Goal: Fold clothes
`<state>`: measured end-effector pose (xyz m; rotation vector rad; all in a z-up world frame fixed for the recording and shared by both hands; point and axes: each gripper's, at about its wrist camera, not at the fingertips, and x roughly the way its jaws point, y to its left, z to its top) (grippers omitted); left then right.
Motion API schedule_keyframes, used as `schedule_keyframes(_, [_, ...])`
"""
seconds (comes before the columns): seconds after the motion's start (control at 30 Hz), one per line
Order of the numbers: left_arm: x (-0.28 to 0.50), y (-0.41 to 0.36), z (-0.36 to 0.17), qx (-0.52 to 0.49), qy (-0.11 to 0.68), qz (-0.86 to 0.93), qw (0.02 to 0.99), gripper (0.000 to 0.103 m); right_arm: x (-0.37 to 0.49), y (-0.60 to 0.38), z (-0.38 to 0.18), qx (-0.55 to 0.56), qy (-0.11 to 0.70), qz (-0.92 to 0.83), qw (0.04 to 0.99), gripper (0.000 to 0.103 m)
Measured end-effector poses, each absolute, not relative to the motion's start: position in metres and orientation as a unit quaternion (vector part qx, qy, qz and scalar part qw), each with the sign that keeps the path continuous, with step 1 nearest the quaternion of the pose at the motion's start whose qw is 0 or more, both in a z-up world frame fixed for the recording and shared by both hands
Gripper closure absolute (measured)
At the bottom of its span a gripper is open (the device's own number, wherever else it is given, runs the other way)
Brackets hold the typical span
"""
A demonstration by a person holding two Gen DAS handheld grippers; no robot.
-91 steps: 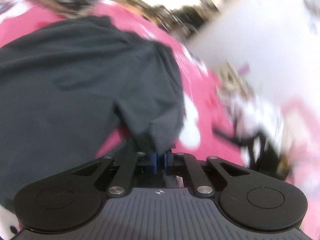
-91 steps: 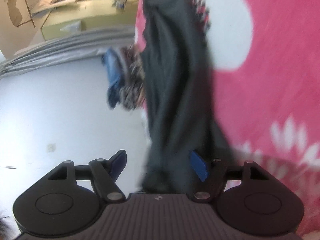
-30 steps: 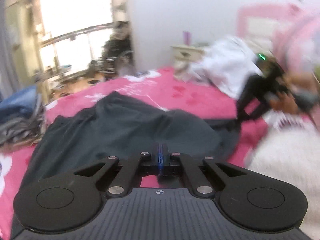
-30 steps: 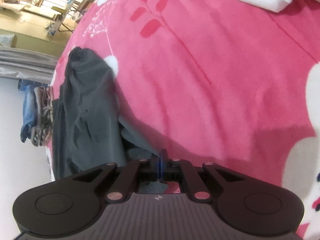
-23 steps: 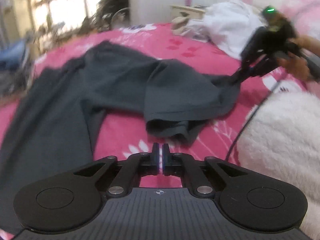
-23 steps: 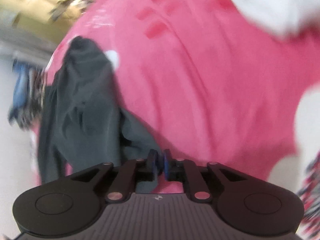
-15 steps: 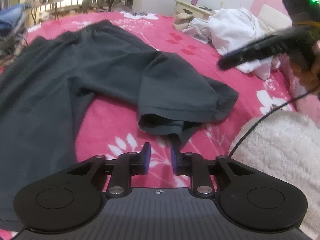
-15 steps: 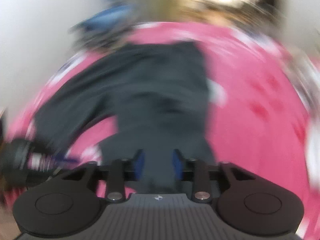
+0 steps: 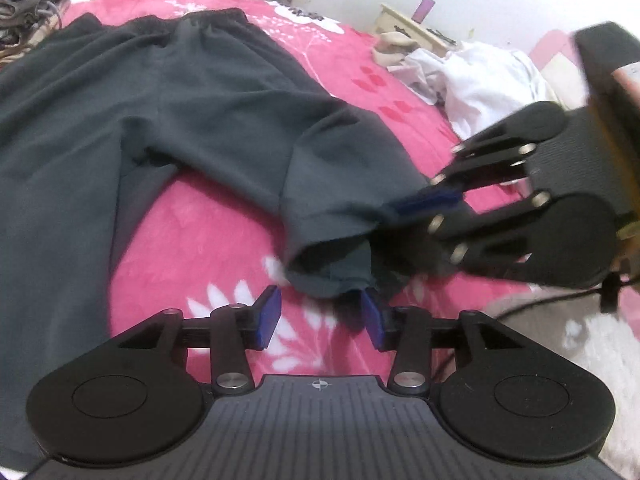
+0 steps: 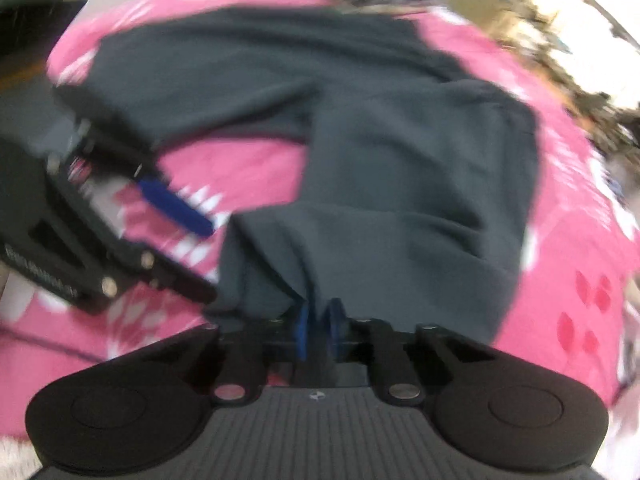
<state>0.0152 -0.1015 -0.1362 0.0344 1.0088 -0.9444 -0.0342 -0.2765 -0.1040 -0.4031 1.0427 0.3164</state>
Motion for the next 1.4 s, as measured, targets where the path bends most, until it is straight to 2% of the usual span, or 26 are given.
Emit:
schedule_keyframes(0.3, [0.002, -0.135, -0.13, 0.061, 0.43, -0.451, 0.78, 0.059, -0.057, -0.337, -0.08, 0.006, 0.456, 0.053, 0.888, 0.097])
schedule_keyframes(0.37, [-0.004, -0.142, -0.127, 0.08, 0.41, -0.449, 0.79, 0.062, -0.06, -0.341, -0.079, 0.035, 0.452, 0.054, 0.89, 0.097])
schedule_keyframes(0.43, [-0.009, -0.146, -0.124, 0.092, 0.396, -0.444, 0.799, 0.092, -0.062, -0.342, -0.079, 0.038, 0.45, 0.051, 0.891, 0.097])
schedule_keyframes(0.5, [-0.011, -0.144, -0.12, 0.09, 0.389, -0.435, 0.807, 0.103, -0.064, -0.342, -0.079, 0.036, 0.449, 0.048, 0.892, 0.097])
schedule_keyframes(0.73, [-0.054, -0.117, -0.074, 0.181, 0.281, -0.413, 0.847, 0.103, -0.071, -0.339, -0.069, 0.0, 0.441, 0.062, 0.895, 0.098])
schedule_keyframes(0.8, [-0.063, -0.114, -0.075, 0.218, 0.273, -0.404, 0.845, 0.103, -0.069, -0.332, -0.072, -0.024, 0.448, 0.075, 0.891, 0.098])
schedule_keyframes(0.9, [-0.063, -0.11, -0.089, 0.233, 0.308, -0.393, 0.834, 0.103, -0.067, -0.319, -0.077, -0.054, 0.459, 0.096, 0.882, 0.098])
schedule_keyframes(1.03, [-0.053, -0.101, -0.104, 0.187, 0.389, -0.423, 0.797, 0.103, -0.064, -0.306, -0.085, -0.1, 0.48, 0.112, 0.864, 0.098])
schedule_keyframes(1.17, [-0.045, -0.093, -0.116, 0.151, 0.446, -0.458, 0.754, 0.102, -0.057, -0.317, -0.093, -0.083, 0.523, 0.103, 0.842, 0.096])
schedule_keyframes(1.2, [-0.042, -0.09, -0.117, 0.142, 0.453, -0.463, 0.748, 0.1, -0.057, -0.321, -0.093, -0.074, 0.529, 0.1, 0.839, 0.092])
schedule_keyframes(1.27, [-0.037, -0.079, -0.116, 0.124, 0.457, -0.471, 0.744, 0.09, -0.062, -0.335, -0.084, -0.044, 0.528, 0.097, 0.843, 0.076])
schedule_keyframes(1.3, [-0.034, -0.072, -0.114, 0.112, 0.458, -0.474, 0.744, 0.084, -0.065, -0.343, -0.079, -0.026, 0.525, 0.097, 0.845, 0.063])
schedule_keyframes(1.33, [-0.031, -0.066, -0.112, 0.098, 0.459, -0.475, 0.744, 0.081, -0.069, -0.352, -0.073, -0.006, 0.519, 0.096, 0.849, 0.055])
schedule_keyframes(1.4, [-0.021, -0.054, -0.107, 0.068, 0.463, -0.476, 0.745, 0.08, -0.081, -0.377, -0.061, 0.045, 0.509, 0.087, 0.855, 0.05])
